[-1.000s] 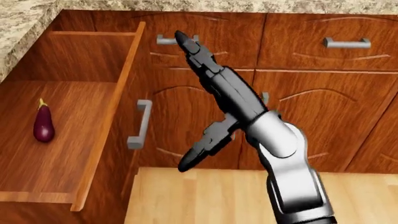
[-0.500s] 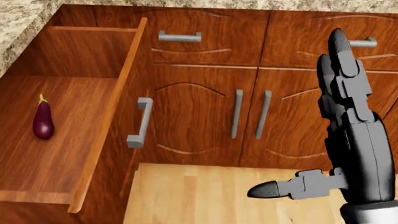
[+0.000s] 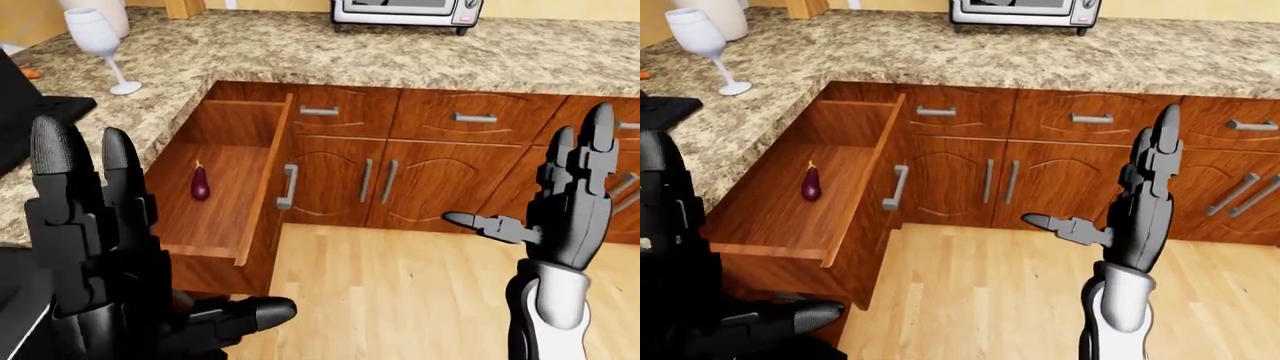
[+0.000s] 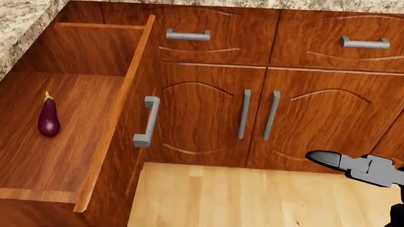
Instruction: Close the right drawer.
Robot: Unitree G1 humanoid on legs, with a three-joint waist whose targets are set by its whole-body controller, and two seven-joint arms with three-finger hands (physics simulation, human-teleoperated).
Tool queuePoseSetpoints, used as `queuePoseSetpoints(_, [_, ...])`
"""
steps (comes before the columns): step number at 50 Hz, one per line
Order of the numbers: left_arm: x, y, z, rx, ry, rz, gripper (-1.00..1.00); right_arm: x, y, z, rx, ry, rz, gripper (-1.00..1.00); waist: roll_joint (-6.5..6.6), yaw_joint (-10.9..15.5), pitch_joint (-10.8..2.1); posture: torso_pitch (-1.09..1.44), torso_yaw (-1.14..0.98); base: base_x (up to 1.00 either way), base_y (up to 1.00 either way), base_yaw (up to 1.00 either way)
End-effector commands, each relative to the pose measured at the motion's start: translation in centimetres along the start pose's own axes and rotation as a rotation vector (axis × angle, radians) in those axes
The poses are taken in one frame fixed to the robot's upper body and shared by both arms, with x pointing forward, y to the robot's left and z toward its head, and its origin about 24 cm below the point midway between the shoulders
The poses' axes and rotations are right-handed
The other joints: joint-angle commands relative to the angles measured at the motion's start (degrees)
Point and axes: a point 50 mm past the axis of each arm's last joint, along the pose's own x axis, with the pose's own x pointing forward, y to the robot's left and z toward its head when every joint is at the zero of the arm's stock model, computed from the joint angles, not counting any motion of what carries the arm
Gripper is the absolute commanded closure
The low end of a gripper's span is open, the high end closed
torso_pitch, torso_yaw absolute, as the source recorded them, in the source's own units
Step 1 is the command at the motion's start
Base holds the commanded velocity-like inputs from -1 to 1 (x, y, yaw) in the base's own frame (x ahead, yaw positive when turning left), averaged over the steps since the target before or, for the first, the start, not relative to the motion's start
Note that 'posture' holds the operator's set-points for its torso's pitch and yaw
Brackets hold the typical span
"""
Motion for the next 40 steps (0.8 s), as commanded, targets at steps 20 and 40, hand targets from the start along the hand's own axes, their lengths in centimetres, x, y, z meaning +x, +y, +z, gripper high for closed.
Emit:
queuePoseSetpoints(20, [-1.4, -2.8, -1.9, -0.099, 0.085, -0.158, -1.0, 0.4, 0.4, 1.0, 0.015, -0.072, 0.026, -1.0, 0.03, 0.06, -0.85, 0.0, 0.0, 0.0, 0.0, 0.0])
queuePoseSetpoints(40, [-3.2, -4.8, -2.2, -0.222, 0.154, -0.277, -1.0, 0.4, 0.7, 0.5, 0.016, -0.056, 0.041, -1.0, 0.11, 0.15, -0.75, 0.0, 0.0, 0.0, 0.0, 0.0])
